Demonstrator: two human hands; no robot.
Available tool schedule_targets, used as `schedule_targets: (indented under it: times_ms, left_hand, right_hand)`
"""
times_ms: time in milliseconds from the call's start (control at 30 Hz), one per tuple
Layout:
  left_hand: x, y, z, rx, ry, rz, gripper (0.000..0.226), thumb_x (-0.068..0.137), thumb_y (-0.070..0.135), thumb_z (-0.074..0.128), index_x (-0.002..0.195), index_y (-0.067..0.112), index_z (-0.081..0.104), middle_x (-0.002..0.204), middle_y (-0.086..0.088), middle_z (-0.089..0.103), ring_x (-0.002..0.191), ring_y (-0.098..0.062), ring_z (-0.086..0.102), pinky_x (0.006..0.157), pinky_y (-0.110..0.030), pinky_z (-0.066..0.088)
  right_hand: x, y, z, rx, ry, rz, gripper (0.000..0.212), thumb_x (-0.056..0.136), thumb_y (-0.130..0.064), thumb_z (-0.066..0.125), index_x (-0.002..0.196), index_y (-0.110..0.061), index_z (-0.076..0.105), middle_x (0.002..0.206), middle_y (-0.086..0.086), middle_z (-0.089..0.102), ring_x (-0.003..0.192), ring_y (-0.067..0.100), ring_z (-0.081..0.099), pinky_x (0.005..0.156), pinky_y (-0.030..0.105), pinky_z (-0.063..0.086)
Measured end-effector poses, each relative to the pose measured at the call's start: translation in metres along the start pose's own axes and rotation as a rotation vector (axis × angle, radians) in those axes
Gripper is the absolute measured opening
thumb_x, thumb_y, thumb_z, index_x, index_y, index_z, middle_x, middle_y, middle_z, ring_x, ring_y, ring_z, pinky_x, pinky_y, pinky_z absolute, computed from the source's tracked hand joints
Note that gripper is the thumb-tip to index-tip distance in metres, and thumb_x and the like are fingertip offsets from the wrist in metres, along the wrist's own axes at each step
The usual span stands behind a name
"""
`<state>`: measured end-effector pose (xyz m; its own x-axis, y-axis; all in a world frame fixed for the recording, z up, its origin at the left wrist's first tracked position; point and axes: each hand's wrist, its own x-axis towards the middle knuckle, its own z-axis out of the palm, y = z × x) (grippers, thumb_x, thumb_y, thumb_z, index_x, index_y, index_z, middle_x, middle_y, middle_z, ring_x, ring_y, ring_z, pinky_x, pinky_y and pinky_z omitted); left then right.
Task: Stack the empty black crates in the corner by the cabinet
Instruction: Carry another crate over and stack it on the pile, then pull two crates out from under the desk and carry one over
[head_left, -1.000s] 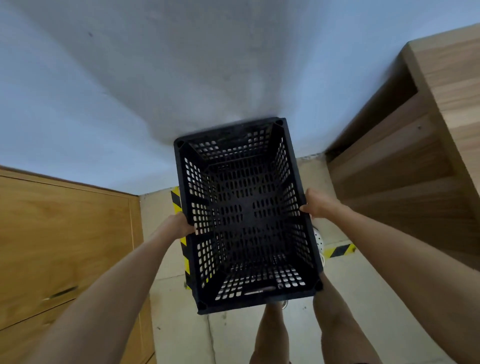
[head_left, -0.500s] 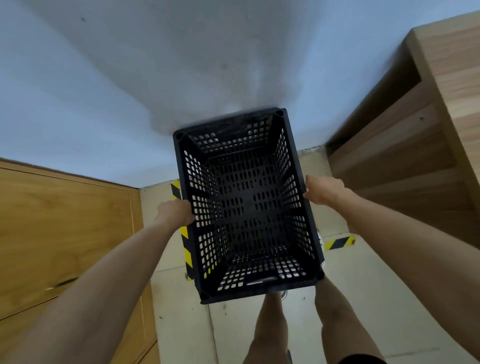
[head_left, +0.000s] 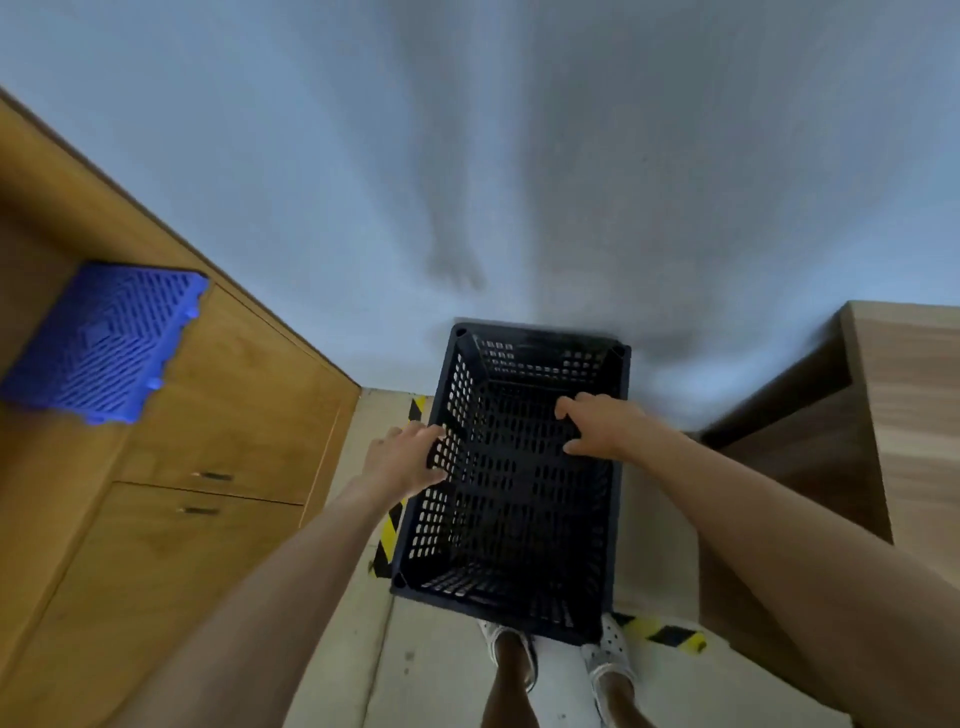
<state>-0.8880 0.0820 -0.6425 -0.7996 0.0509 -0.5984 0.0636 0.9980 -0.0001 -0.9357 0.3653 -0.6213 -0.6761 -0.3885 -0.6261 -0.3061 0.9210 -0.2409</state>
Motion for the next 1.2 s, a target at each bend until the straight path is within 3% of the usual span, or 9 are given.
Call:
schedule_targets:
  times_ms: [100, 367, 567, 733, 867, 1033, 1200]
  left_hand:
    - [-0.045, 0.006, -0.001, -0.026, 0.051, -0.061, 0.066, 0.089, 0.049, 0.061, 0.147, 0.035, 0.031, 0.152, 0.002, 0.036, 0.135, -0.028, 0.041, 0.107, -0.046, 0.040]
    - [-0.184, -0.011, 0.007, -0.217, 0.177, -0.344, 0.067, 0.090, 0.043, 0.063, 0.148, 0.033, 0.031, 0.155, 0.003, 0.032, 0.140, -0.023, 0.036, 0.108, -0.045, 0.039]
    - [-0.306, -0.044, 0.064, -0.332, 0.187, -0.617, 0.067, 0.092, 0.045, 0.058, 0.150, 0.028, 0.029, 0.156, 0.000, 0.032, 0.139, -0.027, 0.036, 0.109, -0.045, 0.036]
    - [-0.439, -0.042, 0.147, -0.471, 0.151, -0.852, 0.066, 0.094, 0.040, 0.057, 0.151, 0.028, 0.027, 0.155, -0.001, 0.031, 0.137, -0.027, 0.038, 0.107, -0.046, 0.038]
    - [-0.547, -0.019, 0.226, -0.578, 0.127, -1.058, 0.063, 0.092, 0.039, 0.059, 0.147, 0.029, 0.030, 0.148, -0.002, 0.037, 0.133, -0.030, 0.042, 0.103, -0.046, 0.040]
    - [-0.660, 0.031, 0.320, -0.696, 0.164, -1.203, 0.061, 0.091, 0.038, 0.060, 0.145, 0.030, 0.033, 0.146, -0.001, 0.041, 0.131, -0.028, 0.044, 0.104, -0.044, 0.039]
    - [-0.754, 0.103, 0.405, -0.794, 0.172, -1.312, 0.061, 0.091, 0.040, 0.060, 0.145, 0.031, 0.033, 0.143, -0.001, 0.045, 0.127, -0.028, 0.049, 0.101, -0.043, 0.043]
  right_hand:
    - [-0.014, -0.026, -0.013, -0.102, 0.033, -0.121, 0.051, 0.092, -0.041, 0.057, 0.135, -0.024, 0.037, 0.133, 0.007, 0.043, 0.116, 0.030, 0.048, 0.074, 0.037, 0.044]
    - [-0.049, -0.122, -0.032, -0.302, 0.035, -0.448, 0.049, 0.091, -0.040, 0.059, 0.134, -0.026, 0.041, 0.132, 0.004, 0.046, 0.118, 0.027, 0.049, 0.085, 0.041, 0.049]
    - [-0.074, -0.238, -0.004, -0.517, -0.033, -0.689, 0.043, 0.091, -0.037, 0.058, 0.130, -0.024, 0.044, 0.131, 0.003, 0.049, 0.117, 0.025, 0.051, 0.087, 0.038, 0.045]
    - [-0.131, -0.352, 0.061, -0.714, -0.113, -0.888, 0.046, 0.093, -0.040, 0.054, 0.135, -0.024, 0.042, 0.136, 0.002, 0.050, 0.121, 0.025, 0.051, 0.092, 0.039, 0.043]
    - [-0.206, -0.427, 0.138, -0.749, -0.228, -1.032, 0.043, 0.095, -0.036, 0.053, 0.135, -0.022, 0.044, 0.139, 0.001, 0.044, 0.119, 0.025, 0.050, 0.087, 0.036, 0.043]
    - [-0.312, -0.474, 0.243, -0.883, -0.278, -1.175, 0.038, 0.093, -0.034, 0.052, 0.129, -0.023, 0.046, 0.138, 0.000, 0.044, 0.114, 0.023, 0.052, 0.084, 0.037, 0.046]
    - [-0.409, -0.498, 0.341, -1.102, -0.296, -1.288, 0.040, 0.084, -0.039, 0.053, 0.122, -0.028, 0.050, 0.134, -0.001, 0.051, 0.116, 0.025, 0.053, 0.095, 0.043, 0.046]
